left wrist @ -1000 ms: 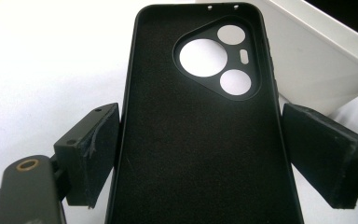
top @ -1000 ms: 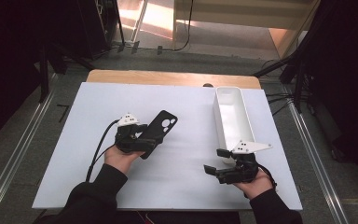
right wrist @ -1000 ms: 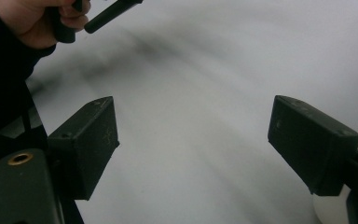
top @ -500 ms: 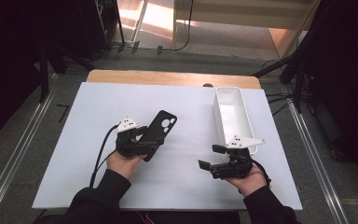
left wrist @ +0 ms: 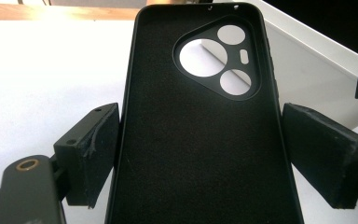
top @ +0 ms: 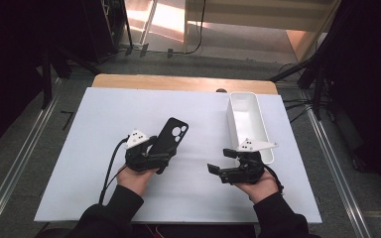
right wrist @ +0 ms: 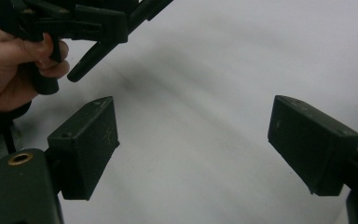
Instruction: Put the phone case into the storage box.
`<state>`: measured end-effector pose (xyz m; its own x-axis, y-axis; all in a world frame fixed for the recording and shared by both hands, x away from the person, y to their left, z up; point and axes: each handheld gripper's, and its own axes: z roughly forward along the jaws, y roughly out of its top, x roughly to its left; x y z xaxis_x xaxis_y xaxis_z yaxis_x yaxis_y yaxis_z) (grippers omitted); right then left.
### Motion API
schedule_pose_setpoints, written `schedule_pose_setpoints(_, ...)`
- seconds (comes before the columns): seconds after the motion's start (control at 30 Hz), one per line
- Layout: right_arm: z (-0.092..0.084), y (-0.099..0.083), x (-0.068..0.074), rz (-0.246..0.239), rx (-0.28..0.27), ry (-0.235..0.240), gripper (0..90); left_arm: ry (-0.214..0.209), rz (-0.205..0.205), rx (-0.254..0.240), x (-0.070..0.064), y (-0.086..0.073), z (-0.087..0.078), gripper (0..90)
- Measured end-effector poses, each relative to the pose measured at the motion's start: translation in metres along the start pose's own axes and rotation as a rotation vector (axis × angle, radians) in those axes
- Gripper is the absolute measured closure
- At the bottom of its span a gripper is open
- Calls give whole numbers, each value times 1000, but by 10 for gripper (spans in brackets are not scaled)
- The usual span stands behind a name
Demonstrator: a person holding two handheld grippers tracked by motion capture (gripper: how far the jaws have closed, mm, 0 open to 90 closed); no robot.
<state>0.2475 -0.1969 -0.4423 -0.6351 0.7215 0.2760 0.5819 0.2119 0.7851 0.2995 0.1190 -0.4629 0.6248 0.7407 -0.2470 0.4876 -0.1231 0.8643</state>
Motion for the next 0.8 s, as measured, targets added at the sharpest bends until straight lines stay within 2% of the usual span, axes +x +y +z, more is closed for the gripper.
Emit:
schedule_pose_setpoints(0.2,1,7,1,22,-10,-4,145,26,7,-44,-3,-3,-2,138)
schedule_pose_setpoints(0.4,3,16,2,33,-21,-6,145,31,23,-50,-8,-5,1,137)
schedule_pose_setpoints(0.6,5,25,2,53,-30,-11,145,37,17,-69,-11,-9,2,137)
schedule_pose_setpoints(0.7,6,29,2,68,-31,-2,145,30,-8,-69,-12,-11,2,137)
schedule_pose_setpoints(0.8,8,33,1,84,-34,4,145,28,-10,-71,-14,-11,2,137)
